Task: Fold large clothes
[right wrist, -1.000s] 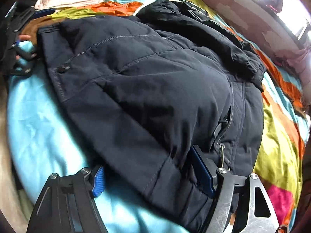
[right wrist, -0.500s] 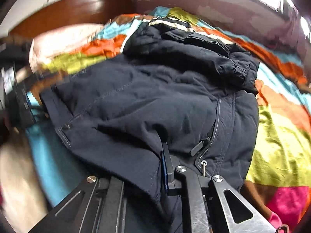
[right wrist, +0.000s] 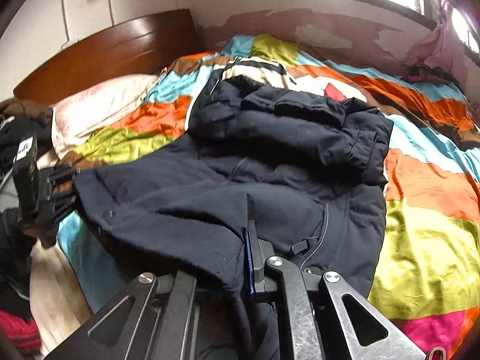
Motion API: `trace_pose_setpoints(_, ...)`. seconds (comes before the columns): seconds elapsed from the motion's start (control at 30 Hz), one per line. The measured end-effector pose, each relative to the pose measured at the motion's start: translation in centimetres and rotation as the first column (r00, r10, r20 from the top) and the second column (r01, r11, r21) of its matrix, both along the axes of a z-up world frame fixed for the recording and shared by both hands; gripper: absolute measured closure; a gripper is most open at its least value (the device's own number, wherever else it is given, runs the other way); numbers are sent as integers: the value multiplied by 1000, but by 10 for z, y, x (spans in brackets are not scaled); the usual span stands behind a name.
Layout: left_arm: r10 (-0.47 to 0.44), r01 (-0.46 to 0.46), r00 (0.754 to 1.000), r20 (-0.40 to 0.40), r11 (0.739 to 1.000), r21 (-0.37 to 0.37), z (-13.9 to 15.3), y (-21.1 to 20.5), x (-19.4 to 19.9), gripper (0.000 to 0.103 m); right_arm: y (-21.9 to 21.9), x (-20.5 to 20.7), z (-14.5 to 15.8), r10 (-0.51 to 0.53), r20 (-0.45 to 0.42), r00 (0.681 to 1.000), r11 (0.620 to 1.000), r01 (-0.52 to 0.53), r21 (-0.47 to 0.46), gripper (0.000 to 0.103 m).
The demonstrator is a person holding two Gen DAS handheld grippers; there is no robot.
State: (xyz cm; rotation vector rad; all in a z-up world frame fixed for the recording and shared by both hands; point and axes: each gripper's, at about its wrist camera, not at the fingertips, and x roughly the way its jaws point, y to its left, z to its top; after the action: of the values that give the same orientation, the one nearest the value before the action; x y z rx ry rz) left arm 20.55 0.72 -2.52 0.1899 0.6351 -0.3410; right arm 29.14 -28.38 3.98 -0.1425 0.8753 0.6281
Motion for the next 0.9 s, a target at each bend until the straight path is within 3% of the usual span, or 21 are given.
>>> trace_pose_setpoints(0.13,-55,54,997,-58,998,-12,-13,-3,-11,87,4,12,10,-7,15,1000,1000,7,10,96)
trace_pose_setpoints(0.27,-140,141,989,-44,990,23,-21,-20,-31,49,11,20,21,-3,32,999,1000,3,12,96)
trace_pose_setpoints(0.3,-153,154,988,-36,987,42,-23,-26,-35,45,13,22,22,-2,34,999,1000,1,8,96)
trace_pose_setpoints(0.5,-230,245,969,-90,941,232,-54,-52,-42,45,16,20,19,12,29,999,1000,-12,-6,96)
trace_pose_setpoints(0.67,-202,229,973,-110,890,394,-86,-57,-45,45,9,-5,-4,63,-11,998,995,-64,-74,95)
trace_pose_setpoints(0.83,-162,190,982,-101,863,467,-97,-60,-40,43,0,-32,-43,88,-69,994,980,-99,-170,90)
trace_pose_setpoints(0.9,-148,176,984,-96,865,471,-98,-60,-38,46,-2,-38,-57,100,-98,990,974,-117,-192,83)
